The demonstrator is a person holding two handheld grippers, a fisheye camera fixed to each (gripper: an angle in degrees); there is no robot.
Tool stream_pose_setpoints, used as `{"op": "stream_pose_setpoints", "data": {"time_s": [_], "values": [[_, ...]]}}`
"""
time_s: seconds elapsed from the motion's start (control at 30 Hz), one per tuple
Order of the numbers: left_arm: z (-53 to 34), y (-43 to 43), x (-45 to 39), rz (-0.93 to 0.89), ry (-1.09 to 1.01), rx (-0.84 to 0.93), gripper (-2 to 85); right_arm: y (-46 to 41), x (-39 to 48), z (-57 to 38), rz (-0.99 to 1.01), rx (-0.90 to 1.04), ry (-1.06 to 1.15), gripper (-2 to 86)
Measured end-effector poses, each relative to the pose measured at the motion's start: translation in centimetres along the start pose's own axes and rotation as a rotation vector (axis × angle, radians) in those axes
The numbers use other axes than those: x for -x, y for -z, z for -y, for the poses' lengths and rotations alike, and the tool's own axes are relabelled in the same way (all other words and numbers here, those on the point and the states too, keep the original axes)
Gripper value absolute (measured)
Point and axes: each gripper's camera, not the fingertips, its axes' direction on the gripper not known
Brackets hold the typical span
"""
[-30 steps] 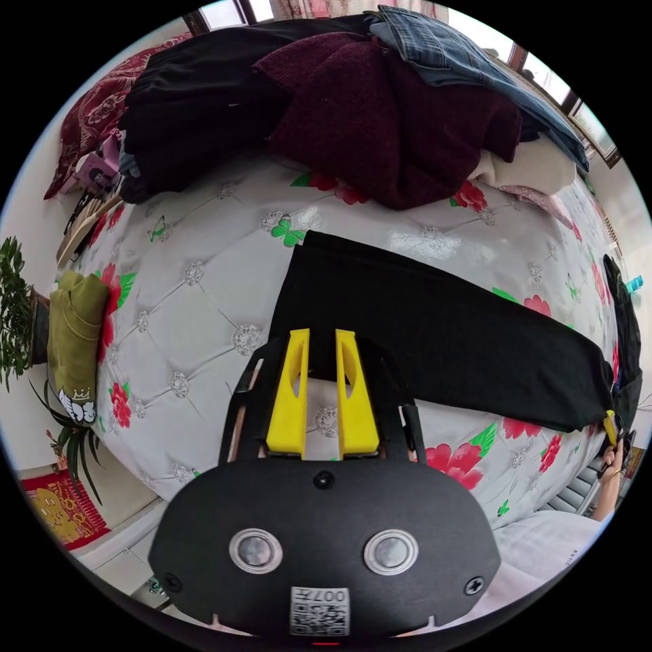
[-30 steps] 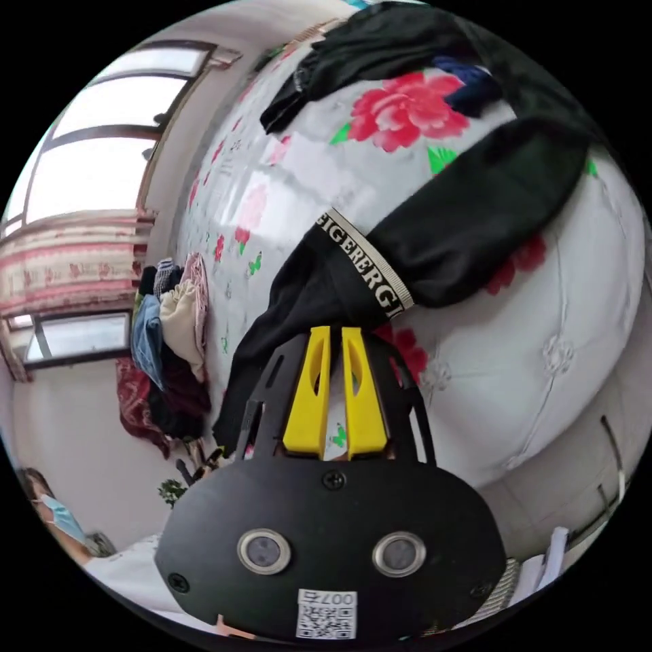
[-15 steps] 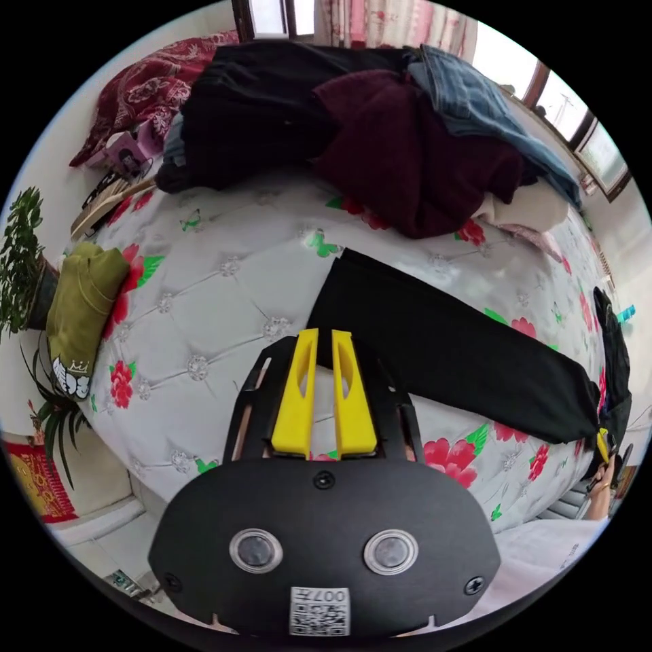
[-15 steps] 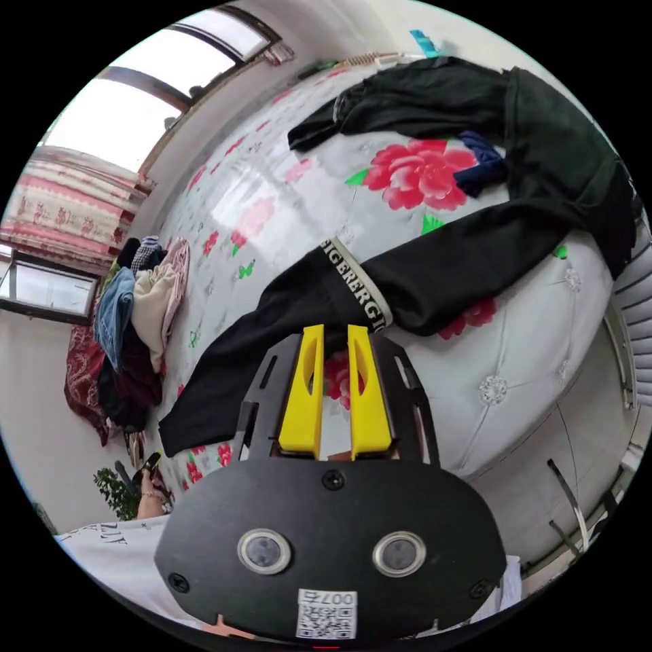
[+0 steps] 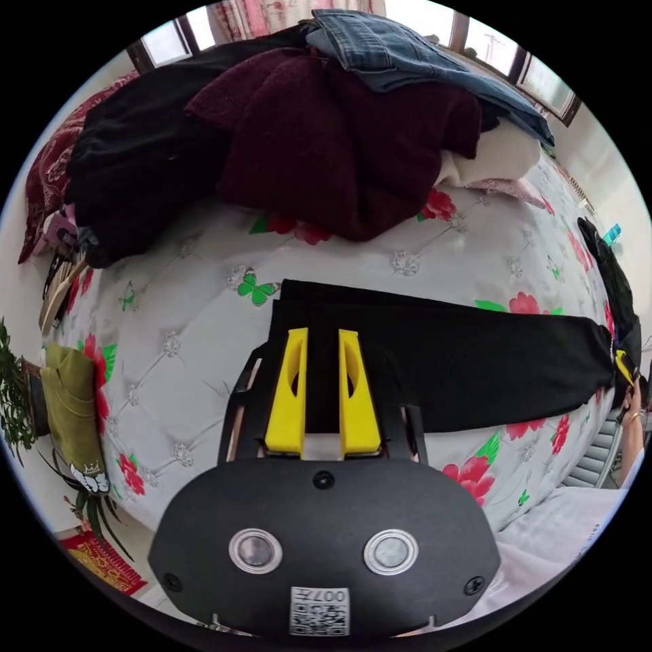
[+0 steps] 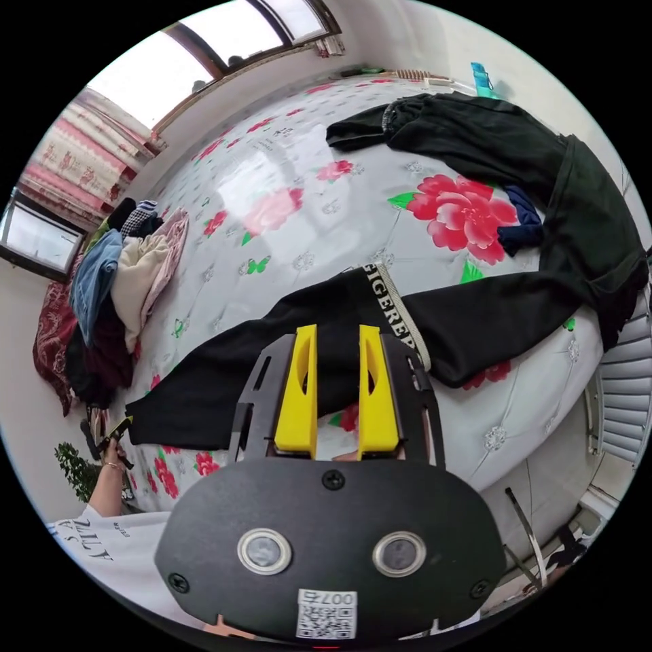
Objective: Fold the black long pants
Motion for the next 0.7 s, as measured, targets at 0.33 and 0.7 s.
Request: {"op": "stream_pose_setpoints", "data": {"time_s": [0.33,0.7], "values": [[-1.1,3.7,1.0,-0.036,0.061,-0.080,-0.8,-5.5,0.9,2.9,-0.126,0.170,0.027,5.0],[1.6,1.9,0.2,-0.032,-0.027,0.003,7.7,-6.5,3.9,3.7,-0.220,0.180,0.075,4.7]]}}
